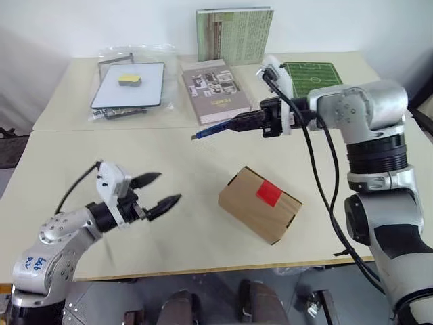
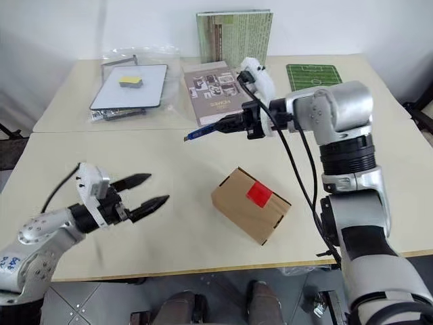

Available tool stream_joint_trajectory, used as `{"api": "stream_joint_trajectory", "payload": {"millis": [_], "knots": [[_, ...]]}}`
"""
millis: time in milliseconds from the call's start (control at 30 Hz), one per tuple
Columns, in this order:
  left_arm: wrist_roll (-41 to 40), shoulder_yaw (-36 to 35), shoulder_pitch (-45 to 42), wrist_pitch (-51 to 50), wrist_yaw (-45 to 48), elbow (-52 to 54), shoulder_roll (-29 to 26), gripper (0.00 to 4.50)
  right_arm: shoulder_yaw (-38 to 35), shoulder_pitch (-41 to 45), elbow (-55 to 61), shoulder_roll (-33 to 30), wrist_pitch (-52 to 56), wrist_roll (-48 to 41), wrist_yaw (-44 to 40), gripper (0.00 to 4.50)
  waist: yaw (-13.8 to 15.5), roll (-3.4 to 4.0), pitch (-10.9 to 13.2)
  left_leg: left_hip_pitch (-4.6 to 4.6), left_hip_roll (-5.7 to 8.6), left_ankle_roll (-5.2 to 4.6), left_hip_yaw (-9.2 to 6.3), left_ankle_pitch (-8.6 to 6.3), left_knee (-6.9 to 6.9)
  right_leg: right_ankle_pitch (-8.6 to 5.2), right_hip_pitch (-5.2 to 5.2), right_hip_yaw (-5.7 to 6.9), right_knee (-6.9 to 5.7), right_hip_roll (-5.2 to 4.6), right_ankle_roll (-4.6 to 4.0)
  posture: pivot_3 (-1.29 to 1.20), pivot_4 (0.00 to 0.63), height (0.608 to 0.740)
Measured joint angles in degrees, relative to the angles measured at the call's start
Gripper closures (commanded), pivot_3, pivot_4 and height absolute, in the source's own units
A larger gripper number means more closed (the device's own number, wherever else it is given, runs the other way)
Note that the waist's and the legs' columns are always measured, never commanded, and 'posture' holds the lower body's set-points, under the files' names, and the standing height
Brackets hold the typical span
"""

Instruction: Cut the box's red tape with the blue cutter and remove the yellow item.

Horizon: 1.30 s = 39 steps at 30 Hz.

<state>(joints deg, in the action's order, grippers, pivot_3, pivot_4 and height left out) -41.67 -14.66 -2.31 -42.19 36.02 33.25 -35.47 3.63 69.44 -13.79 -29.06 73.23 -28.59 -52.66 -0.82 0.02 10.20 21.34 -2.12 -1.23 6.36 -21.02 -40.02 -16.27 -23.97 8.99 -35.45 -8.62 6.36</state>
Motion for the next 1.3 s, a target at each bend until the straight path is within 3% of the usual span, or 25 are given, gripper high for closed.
{"api": "stream_joint_trajectory", "payload": {"millis": [200,300,467,700,967,1300], "knots": [[-4.2,8.0,-10.1,-4.7,-9.1,3.1,9.3,0.0,-5.6,-5.8,10.6,-6.7,1.0,-3.7,0.9,4.35,1.1,0.0,0.0,0.0,0.33,-0.01,-0.1,0.02,-0.04,0.03,0.19,-0.02,0.19,0.02,0.05,0.0,0.15,0.74],[-1.8,13.9,-14.9,-3.9,-11.4,2.3,12.7,0.58,-8.7,-9.5,15.5,-11.9,1.4,-4.7,1.5,4.35,1.2,0.0,0.0,-0.01,0.34,-0.01,-0.06,0.02,0.04,0.04,0.26,0.04,0.43,0.08,0.07,0.0,0.15,0.74],[1.6,19.4,-21.1,-2.9,-12.1,-2.6,16.1,2.16,-11.0,-17.3,23.9,-20.2,3.3,-6.3,2.2,4.35,1.2,-0.01,0.0,-0.04,0.29,-0.02,0.05,0.02,0.07,0.04,0.25,0.03,0.51,0.13,0.07,0.0,0.15,0.74],[0.2,23.4,-26.9,-13.3,-11.4,-9.9,16.8,4.41,-11.7,-26.3,37.4,-26.7,4.5,-8.8,3.8,4.35,1.5,-0.05,0.0,-0.05,0.3,-0.1,0.08,0.09,-0.01,0.04,0.31,-0.05,0.59,0.11,0.07,0.0,0.15,0.74],[-1.8,24.0,-30.6,-24.1,-11.3,-11.7,16.6,4.48,-12.1,-31.8,44.6,-26.4,5.6,-11.2,8.2,4.35,2.2,-0.05,0.0,-0.05,0.32,-0.09,0.07,0.1,-0.03,0.04,0.32,-0.05,0.59,0.1,0.08,0.0,0.15,0.74],[-1.3,25.2,-32.1,-27.1,-9.7,-13.5,16.4,4.48,-14.4,-30.1,45.1,-25.7,5.7,-13.8,12.3,4.35,2.3,-0.06,0.0,-0.05,0.33,-0.09,0.05,0.1,-0.03,0.04,0.34,-0.03,0.6,0.11,0.08,0.0,0.15,0.74]]}}
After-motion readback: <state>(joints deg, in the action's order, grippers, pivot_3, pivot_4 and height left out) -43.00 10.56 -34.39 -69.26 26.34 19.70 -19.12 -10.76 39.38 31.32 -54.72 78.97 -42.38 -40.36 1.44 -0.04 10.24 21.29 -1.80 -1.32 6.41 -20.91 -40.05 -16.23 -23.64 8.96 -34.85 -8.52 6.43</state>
